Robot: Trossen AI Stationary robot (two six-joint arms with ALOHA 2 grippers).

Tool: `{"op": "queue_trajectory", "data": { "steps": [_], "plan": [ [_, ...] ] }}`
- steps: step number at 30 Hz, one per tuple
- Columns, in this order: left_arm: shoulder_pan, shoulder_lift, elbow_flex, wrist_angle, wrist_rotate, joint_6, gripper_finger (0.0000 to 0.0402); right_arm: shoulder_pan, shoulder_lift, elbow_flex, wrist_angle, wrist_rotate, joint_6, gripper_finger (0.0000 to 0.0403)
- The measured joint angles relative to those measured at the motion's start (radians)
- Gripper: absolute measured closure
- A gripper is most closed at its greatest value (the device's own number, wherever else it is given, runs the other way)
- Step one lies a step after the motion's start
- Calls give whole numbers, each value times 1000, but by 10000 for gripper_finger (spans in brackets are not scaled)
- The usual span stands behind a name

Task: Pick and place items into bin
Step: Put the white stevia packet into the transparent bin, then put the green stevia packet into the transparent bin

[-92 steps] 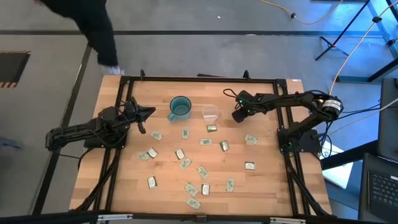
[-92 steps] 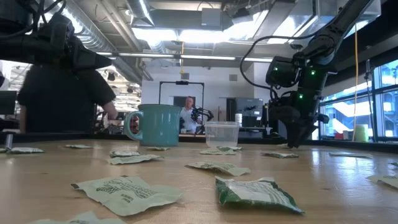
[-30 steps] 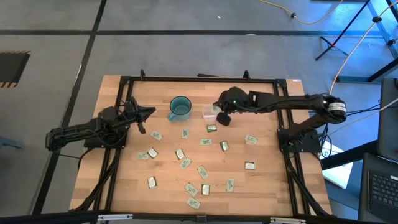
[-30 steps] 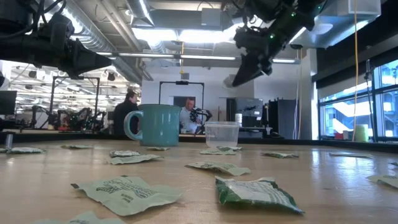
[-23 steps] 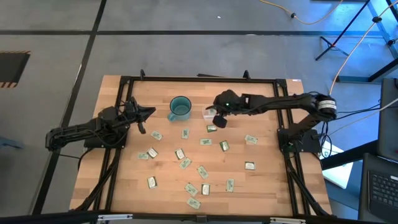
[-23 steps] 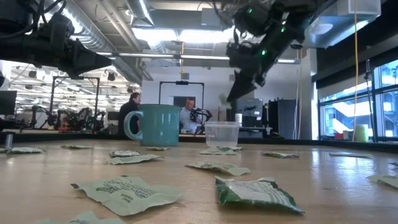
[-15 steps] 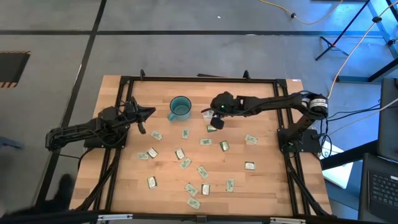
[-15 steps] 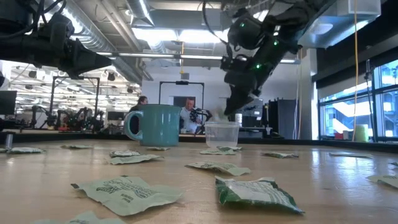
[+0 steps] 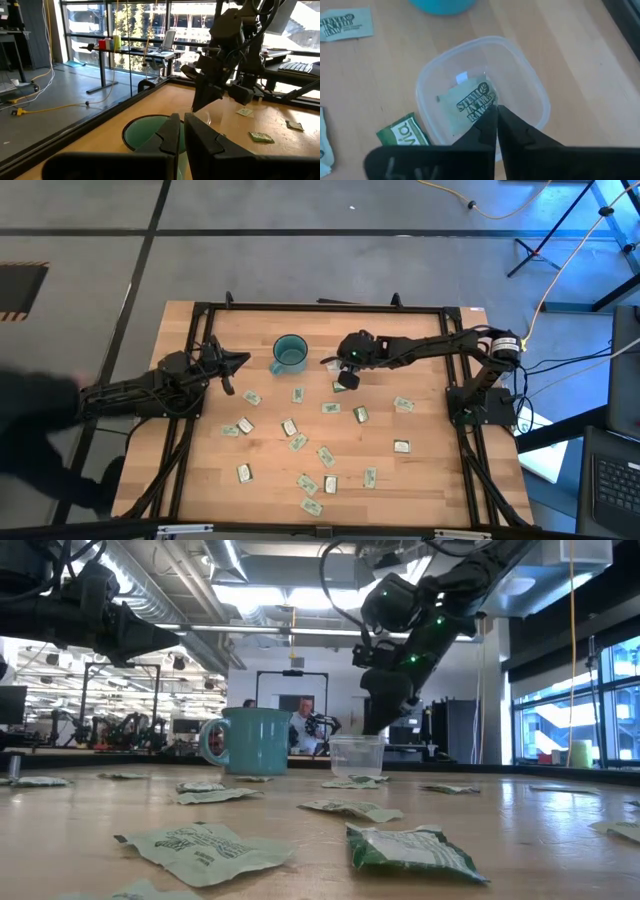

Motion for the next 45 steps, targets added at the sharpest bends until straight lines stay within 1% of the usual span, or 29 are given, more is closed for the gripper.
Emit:
{"op": "queue_trajectory", "data": {
  "steps": [7, 9, 14, 18, 22, 25, 28, 32, 37, 40, 45],
  "plan": [
    [0, 0, 0, 0, 0, 0, 382, 0, 0, 0, -2, 1, 0, 342],
    [0, 0, 0, 0, 0, 0, 382, 0, -5, 0, -4, 20, 1, 330],
    [0, 0, 0, 0, 0, 0, 382, 2, -73, 0, -31, 33, 2, 319],
    [0, 0, 0, 0, 0, 0, 382, 24, -159, 0, -128, 6, -28, 318],
    [0, 0, 0, 0, -1, 31, 382, 58, -241, 0, -331, -23, -38, 318],
    [0, 0, 0, 0, -5, 53, 382, 90, -291, 0, -510, -58, 72, 318],
    [0, 0, 0, 0, -5, 55, 382, 130, -319, 0, -661, -90, 253, 318],
    [0, 0, 0, 0, -8, 55, 382, 187, -321, 0, -746, -91, 405, 318],
    [0, 0, 0, 0, -8, 54, 382, 227, -301, -1, -749, -91, 478, 318],
    [0, 0, 0, 0, -8, 57, 382, 233, -293, -1, -741, -90, 468, 318],
    [0, 0, 0, 0, -8, 104, 382, 233, -294, -1, -572, -90, 422, 318]
  ]
}}
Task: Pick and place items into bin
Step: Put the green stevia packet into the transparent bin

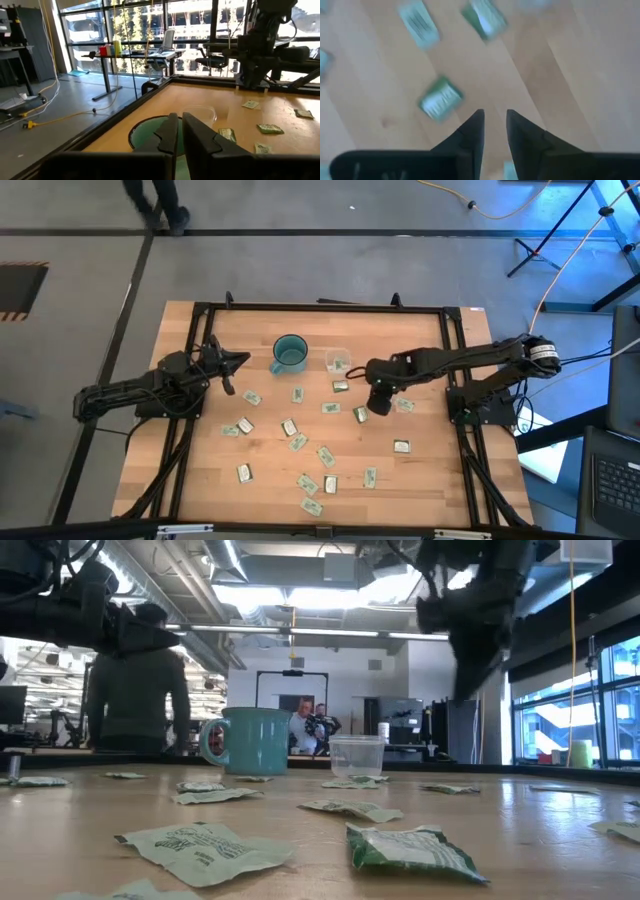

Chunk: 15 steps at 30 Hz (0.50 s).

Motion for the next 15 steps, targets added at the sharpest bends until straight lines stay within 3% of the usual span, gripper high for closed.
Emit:
{"op": "queue_trajectory", "data": {
  "steps": [7, 15],
  "plan": [
    [0, 0, 0, 0, 2, 0, 382, -1, 0, 0, 74, -6, 1, 311],
    [-1, 0, 0, 0, 3, -7, 382, -1, 0, 0, 117, -7, 46, 243]
  ]
}}
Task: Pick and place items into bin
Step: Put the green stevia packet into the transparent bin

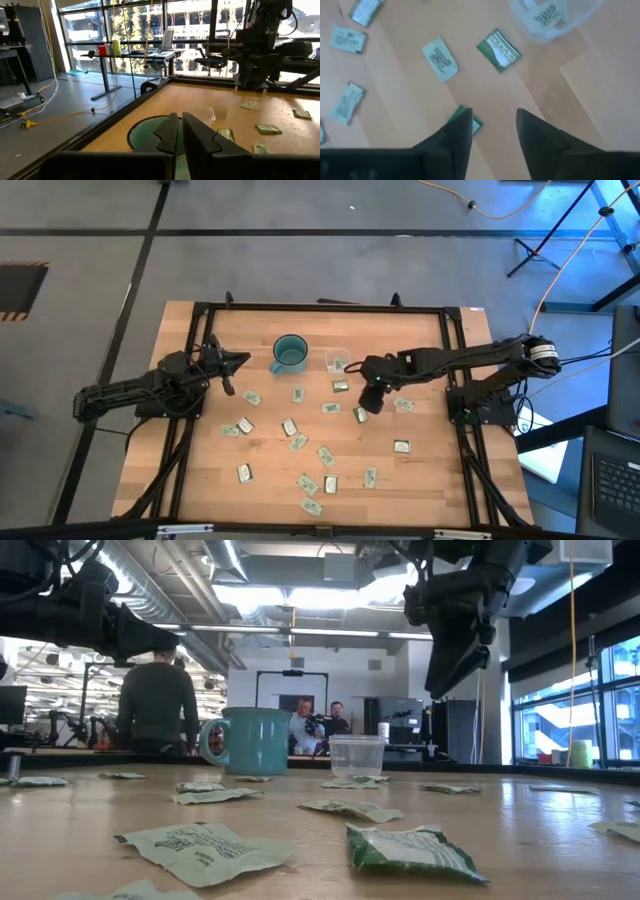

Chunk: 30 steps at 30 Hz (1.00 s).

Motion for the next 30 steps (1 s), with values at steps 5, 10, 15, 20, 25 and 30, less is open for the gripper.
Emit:
{"op": "queue_trajectory", "data": {
  "steps": [5, 10, 15, 20, 25, 30],
  "plan": [
    [0, 0, 0, 0, 2, 0, 382, 0, 0, 0, 61, 0, 45, 225],
    [0, 0, 0, 0, 2, 0, 382, 0, 21, 0, 56, 51, 146, 229],
    [0, 0, 0, 0, 2, 0, 382, 0, 98, 0, 102, 60, 172, 239],
    [0, 0, 0, 0, 2, 0, 382, -6, 180, 0, 165, 61, 194, 247],
    [0, 0, 0, 0, 3, 0, 382, -21, 257, 0, 245, 66, 217, 248],
    [0, 0, 0, 0, 5, 0, 382, -37, 319, 0, 292, 100, 225, 248]
  ]
}}
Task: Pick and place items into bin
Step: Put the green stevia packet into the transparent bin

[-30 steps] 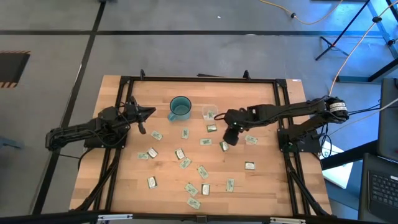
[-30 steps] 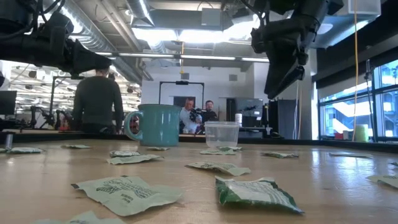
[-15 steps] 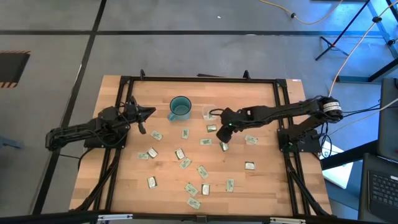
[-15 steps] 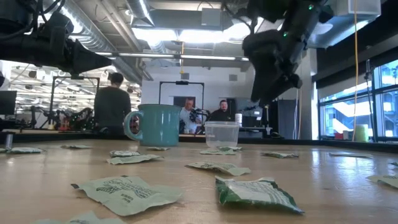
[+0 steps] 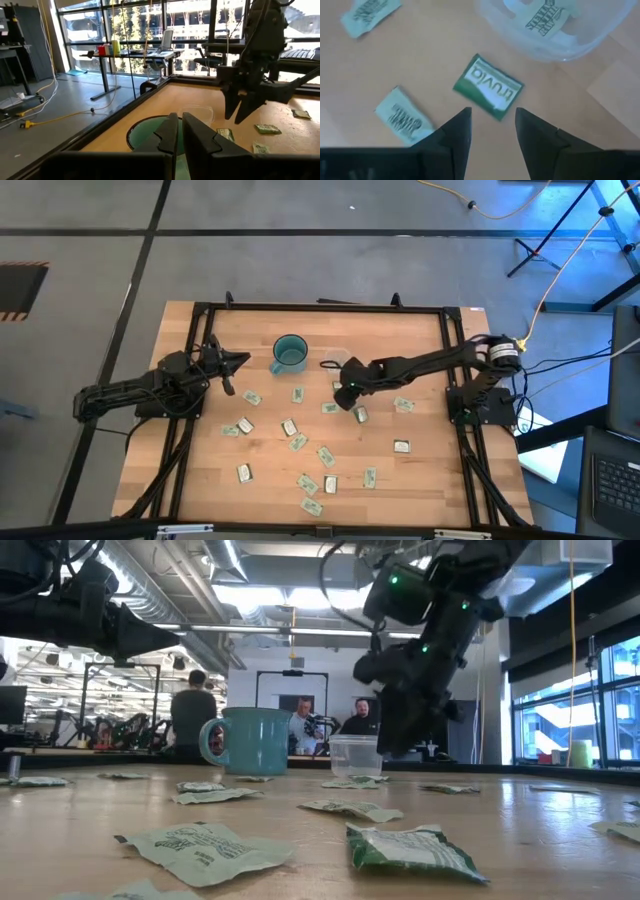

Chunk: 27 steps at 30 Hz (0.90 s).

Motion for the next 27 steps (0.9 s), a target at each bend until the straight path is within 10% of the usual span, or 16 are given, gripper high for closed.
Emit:
{"op": "queue_trajectory", "data": {
  "steps": [16, 27],
  "plan": [
    [0, 0, 0, 0, 0, 0, 382, -4, 119, 5, 36, 28, 24, 257],
    [0, 0, 0, 0, 1, 0, 382, -7, 121, 3, 19, 32, -9, 350]
  ]
}}
